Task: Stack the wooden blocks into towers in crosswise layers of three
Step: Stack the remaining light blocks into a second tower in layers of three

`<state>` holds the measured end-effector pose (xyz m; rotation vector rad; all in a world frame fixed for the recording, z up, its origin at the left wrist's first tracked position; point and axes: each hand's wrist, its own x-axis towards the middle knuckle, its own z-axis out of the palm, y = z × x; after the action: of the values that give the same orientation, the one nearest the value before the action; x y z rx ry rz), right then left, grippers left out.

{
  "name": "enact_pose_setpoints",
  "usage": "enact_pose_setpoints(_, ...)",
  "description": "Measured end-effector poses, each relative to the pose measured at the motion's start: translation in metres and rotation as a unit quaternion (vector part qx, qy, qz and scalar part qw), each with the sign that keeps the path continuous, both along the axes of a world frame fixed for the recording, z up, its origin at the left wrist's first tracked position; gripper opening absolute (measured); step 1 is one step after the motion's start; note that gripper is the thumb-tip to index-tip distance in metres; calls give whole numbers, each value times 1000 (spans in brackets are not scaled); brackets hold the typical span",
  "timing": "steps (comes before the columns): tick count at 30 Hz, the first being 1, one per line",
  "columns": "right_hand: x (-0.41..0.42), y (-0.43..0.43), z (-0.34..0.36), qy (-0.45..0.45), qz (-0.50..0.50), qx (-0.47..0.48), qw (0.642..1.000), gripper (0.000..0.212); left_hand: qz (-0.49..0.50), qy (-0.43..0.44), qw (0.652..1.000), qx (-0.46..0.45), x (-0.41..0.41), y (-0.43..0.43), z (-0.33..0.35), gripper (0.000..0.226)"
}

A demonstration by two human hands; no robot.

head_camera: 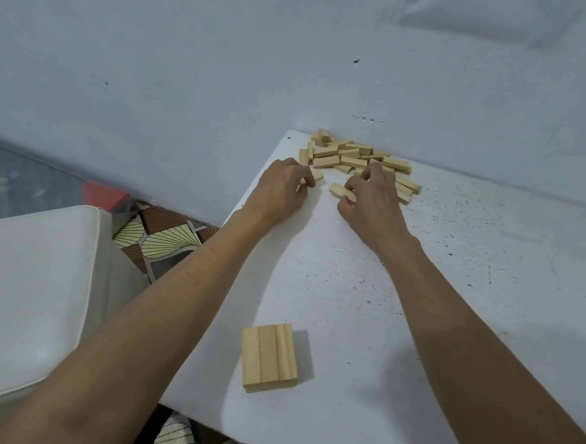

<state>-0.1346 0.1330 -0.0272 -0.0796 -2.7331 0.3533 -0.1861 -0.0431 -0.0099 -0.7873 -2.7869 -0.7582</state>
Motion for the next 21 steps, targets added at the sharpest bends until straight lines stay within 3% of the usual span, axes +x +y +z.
enact_pose_setpoints(7, 60, 0, 17, 105, -5, -124, 987, 21, -44, -2, 997, 62, 37, -13, 24, 18)
enact_pose_setpoints(13, 151, 2, 29, 70, -11, -188, 980, 23, -106, -52, 992, 50, 88, -8, 54, 16)
enact_pose_setpoints(21, 256, 8, 25, 17, 61, -155, 986, 20, -161, -73, 983, -40, 189, 6, 86, 15)
